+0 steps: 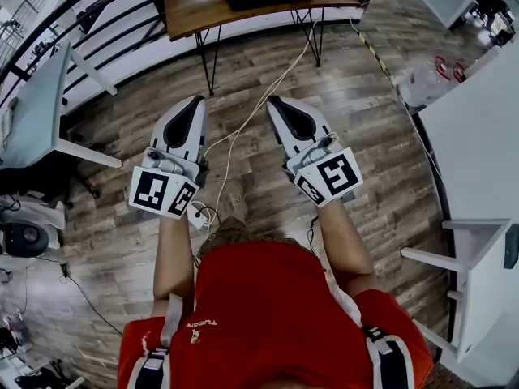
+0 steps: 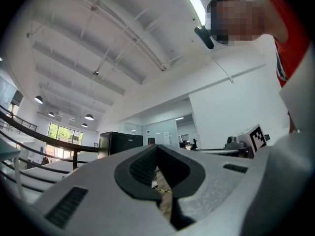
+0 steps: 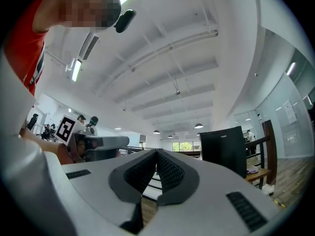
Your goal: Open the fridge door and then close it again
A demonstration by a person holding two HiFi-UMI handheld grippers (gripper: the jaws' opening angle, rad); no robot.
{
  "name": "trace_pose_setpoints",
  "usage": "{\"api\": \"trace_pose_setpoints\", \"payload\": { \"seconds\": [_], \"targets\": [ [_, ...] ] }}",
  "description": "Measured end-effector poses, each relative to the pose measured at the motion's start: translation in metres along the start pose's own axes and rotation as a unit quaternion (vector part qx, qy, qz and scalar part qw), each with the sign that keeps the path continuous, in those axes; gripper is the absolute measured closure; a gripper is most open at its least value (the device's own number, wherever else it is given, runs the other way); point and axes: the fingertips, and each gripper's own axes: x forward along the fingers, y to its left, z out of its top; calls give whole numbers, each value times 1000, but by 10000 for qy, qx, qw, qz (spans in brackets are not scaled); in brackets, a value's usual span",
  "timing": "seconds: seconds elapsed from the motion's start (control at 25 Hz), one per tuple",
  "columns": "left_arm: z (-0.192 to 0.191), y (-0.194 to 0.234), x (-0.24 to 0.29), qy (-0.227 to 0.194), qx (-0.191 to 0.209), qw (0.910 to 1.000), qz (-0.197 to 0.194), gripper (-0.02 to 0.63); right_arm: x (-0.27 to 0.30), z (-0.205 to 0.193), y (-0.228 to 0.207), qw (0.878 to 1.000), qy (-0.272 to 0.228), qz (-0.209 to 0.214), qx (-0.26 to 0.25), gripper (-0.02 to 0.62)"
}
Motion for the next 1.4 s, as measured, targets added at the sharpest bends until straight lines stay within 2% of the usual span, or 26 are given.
{"api": "trace_pose_setpoints", "payload": {
  "seconds": [0.36,0.72,1.12,1.4],
  "targets": [
    [-20,102,90,-3,-5,9997,-244,597,104,-23,-72,9996,140,-249,-68,569],
    [-40,196,170,-2,-182,9980,-600,597,202,-43,-131,9981,225,-566,-132,569],
    [-61,249,233,36,-265,9979,-584,597,261,-66,-175,9980,342,-494,-185,569],
    [-80,266,300,172,-129,9988,-434,597,287,-72,-245,9988,202,-406,-194,569]
  ]
}}
